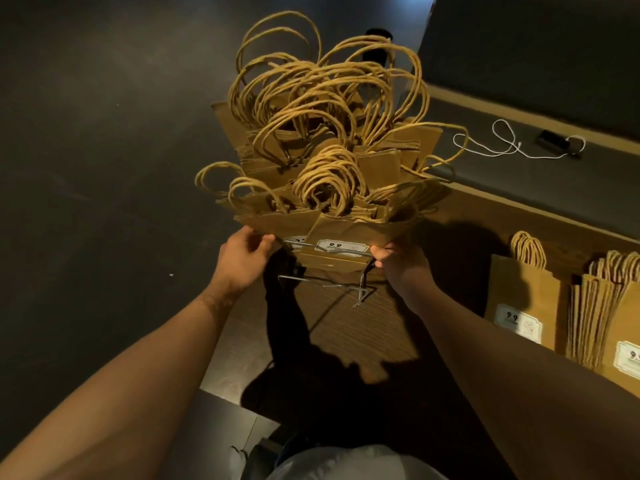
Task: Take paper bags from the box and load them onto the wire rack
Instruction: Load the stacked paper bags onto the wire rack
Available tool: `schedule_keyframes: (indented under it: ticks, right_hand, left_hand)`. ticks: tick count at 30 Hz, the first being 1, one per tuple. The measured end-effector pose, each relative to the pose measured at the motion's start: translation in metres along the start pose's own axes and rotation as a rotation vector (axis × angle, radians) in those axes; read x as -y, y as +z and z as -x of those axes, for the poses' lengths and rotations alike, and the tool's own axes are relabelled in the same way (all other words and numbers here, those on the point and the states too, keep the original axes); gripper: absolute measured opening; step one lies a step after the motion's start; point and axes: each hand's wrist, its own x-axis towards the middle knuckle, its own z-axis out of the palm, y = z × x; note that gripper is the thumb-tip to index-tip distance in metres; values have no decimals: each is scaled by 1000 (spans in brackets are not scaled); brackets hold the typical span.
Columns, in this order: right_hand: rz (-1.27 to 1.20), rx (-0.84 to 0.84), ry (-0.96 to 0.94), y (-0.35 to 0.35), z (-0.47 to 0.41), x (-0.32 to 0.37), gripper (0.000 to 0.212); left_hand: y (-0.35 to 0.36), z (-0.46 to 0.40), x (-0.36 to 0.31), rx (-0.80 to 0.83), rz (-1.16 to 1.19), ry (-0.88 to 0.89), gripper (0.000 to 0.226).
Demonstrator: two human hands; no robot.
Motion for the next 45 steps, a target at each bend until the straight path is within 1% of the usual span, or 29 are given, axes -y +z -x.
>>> schedule_keyframes:
  ticks: [1, 3, 4, 5, 6, 9, 11, 13, 15, 18, 20, 23, 26, 28, 29, 30, 32, 33, 34, 36, 39, 42, 43, 45]
  right_hand:
    - [-26, -1, -9, -1, 1, 0, 6]
    - [-62, 12, -13, -2, 0, -3, 20]
    - [-73, 17, -4, -3, 0, -5, 25]
    - [-86, 24, 3, -6, 0, -6, 27]
    - [-107, 33, 30, -8, -2, -8, 28]
    - [-133, 61, 121, -11, -8, -14, 33]
    - [-150, 47, 159, -12, -10, -16, 37]
    - [-178, 31, 170, -16, -7, -15, 33]
    - [-189, 25, 179, -29, -4, -19, 22]
    - [-202, 6, 193, -54, 3, -30, 28]
    - [-229, 24, 206, -75, 8, -43, 30]
    - [-211, -78, 174, -114, 18, -71, 32]
    - [-188, -223, 169, -147, 26, -92, 21]
    - [-170, -294, 238, -167, 30, -105, 23]
    - [-178, -305, 276, -180, 31, -115, 25]
    - [-178, -311, 306, -190, 30, -124, 27]
    - [-131, -297, 350, -203, 30, -139, 31]
    - [-101, -289, 383, -213, 30, -148, 31]
    - [-80, -277, 405, -218, 29, -155, 31]
    - [-118, -241, 458, -227, 27, -167, 31]
    - [-206, -230, 506, -233, 21, -180, 31]
    - [-154, -188, 556, -236, 10, -187, 64]
    - [-135, -180, 575, -237, 6, -188, 69]
    - [-113, -169, 583, -238, -1, -190, 70]
  left_hand:
    - [1, 0, 0, 30, -51, -37, 22]
    - [-1, 2, 1, 71, -167, -95, 28]
    - [-4, 5, 1, 100, -220, -101, 32]
    - [-6, 7, 0, 142, -245, -90, 31]
    - [-7, 12, -3, 190, -246, -61, 28]
    - [0, 27, -20, 350, -253, 57, 30]
    - [9, 36, -32, 419, -302, 146, 28]
    - [22, 42, -42, 453, -344, 206, 24]
    - [40, 50, -57, 483, -368, 266, 21]
    - [73, 62, -80, 537, -363, 304, 18]
    - [97, 68, -94, 562, -353, 308, 15]
    - [142, 79, -117, 620, -340, 330, 17]
    - [182, 85, -134, 678, -318, 349, 15]
    - [206, 89, -142, 707, -283, 316, 12]
    - [222, 92, -146, 720, -269, 294, 16]
    - [236, 93, -149, 723, -259, 263, 18]
    - [260, 95, -151, 690, -242, 167, 12]
    - [278, 95, -151, 674, -238, 101, 12]
    - [290, 95, -150, 650, -225, 33, 16]
    - [310, 93, -148, 615, -232, -69, 29]
    - [336, 87, -141, 633, -267, -143, 43]
    - [369, 66, -113, 653, -229, -216, 59]
    - [373, 66, -114, 649, -227, -229, 56]
    - [364, 83, -144, 653, -230, -225, 36]
